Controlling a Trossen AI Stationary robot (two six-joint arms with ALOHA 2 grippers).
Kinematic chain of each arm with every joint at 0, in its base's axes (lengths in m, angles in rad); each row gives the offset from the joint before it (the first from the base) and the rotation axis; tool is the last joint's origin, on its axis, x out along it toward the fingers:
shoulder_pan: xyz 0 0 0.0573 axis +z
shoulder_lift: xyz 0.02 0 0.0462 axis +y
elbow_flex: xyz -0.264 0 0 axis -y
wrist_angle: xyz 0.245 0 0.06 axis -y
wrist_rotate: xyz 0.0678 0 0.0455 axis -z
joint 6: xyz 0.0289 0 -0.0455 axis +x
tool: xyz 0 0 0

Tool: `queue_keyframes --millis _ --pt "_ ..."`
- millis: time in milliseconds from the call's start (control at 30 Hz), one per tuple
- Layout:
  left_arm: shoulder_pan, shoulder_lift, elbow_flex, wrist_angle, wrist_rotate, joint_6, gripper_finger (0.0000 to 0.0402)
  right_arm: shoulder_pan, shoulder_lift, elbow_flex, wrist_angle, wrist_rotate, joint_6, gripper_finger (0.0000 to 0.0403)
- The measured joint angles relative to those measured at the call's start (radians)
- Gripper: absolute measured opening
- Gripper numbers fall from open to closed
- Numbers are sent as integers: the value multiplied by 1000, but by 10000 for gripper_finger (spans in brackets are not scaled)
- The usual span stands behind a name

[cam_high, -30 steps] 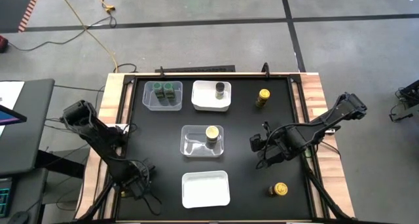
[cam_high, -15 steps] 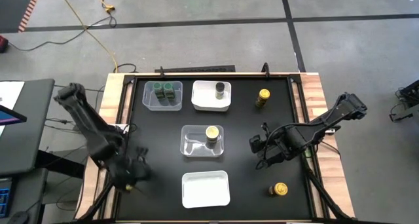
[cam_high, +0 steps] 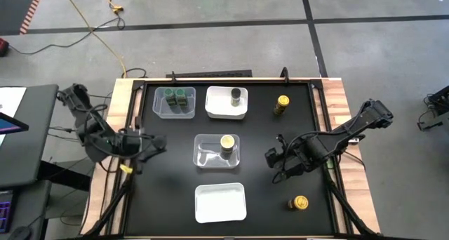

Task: Sort spices by type
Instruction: Put the black seasoning bottle into the top white bin

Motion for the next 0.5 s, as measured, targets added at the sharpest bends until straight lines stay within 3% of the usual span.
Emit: queue_keyframes --millis 133,333,500 --pt "101 1 0 96 -5 112 192 -9 0 0 17 0 2 364" --pt "223 0 0 172 2 111 192 -32 0 0 24 -1 3 364" --pt "354 -1 -7 163 142 177 192 -52 0 0 30 -1 3 364"
